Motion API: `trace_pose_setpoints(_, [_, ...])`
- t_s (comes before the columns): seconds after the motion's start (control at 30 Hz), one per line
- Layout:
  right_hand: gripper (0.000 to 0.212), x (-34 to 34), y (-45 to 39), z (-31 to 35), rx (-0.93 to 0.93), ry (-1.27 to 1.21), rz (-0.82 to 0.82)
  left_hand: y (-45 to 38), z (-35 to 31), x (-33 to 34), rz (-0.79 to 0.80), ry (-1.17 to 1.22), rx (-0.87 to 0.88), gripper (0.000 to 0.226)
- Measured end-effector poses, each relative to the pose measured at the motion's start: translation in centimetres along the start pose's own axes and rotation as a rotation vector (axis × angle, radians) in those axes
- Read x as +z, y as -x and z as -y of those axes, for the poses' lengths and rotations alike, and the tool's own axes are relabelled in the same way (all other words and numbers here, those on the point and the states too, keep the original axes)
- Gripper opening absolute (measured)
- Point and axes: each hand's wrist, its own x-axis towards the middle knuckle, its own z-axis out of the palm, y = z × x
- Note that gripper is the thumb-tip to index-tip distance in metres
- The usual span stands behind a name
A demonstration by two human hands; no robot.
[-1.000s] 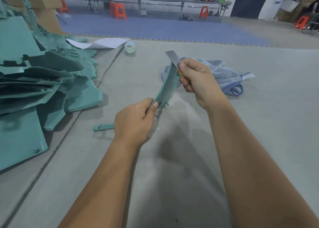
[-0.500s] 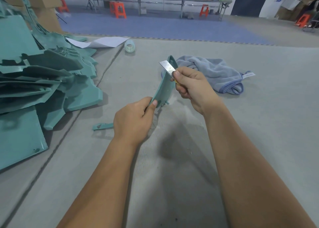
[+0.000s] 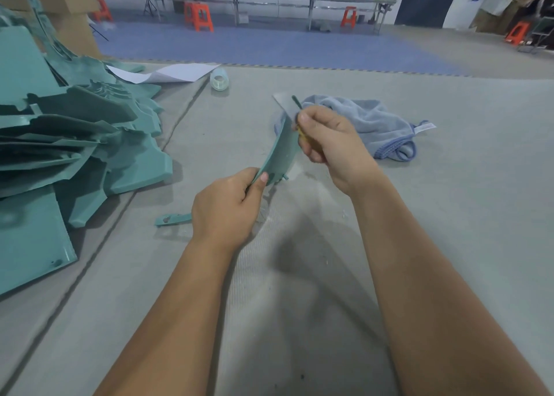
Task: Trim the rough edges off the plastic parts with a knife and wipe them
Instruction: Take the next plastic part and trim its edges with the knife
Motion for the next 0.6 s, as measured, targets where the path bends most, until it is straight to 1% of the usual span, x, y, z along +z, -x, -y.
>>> trace_pose_setpoints(0.07, [0.023, 0.1, -0.8, 0.3, -0.042, 0.06, -0.082, 0.0, -0.1, 0.0, 0.003, -0.004, -0.005, 0.036])
trace_pose_setpoints(0.17, [0.025, 0.1, -1.6, 0.5, -0.068, 0.103, -0.148, 0.0, -0.1, 0.0, 0.004, -0.006, -0.002, 0.035])
trace_pose_setpoints(0.37, [0.025, 0.0, -2.0, 0.8, -0.059, 0.209, -0.14, -0.1, 0.0, 0.0, 0.009, -0.01, -0.005, 0.034])
trace_pose_setpoints(0.47, [0.021, -0.3, -1.9, 1.0, -0.049, 0.22, -0.131, 0.0, 0.1, 0.0, 0.01, 0.0, 0.005, 0.032])
trace_pose_setpoints(0.6, [0.018, -0.7, -1.8, 1.0, -0.034, 0.238, -0.116, 0.0, 0.2, 0.0, 0.006, -0.004, 0.017, 0.038])
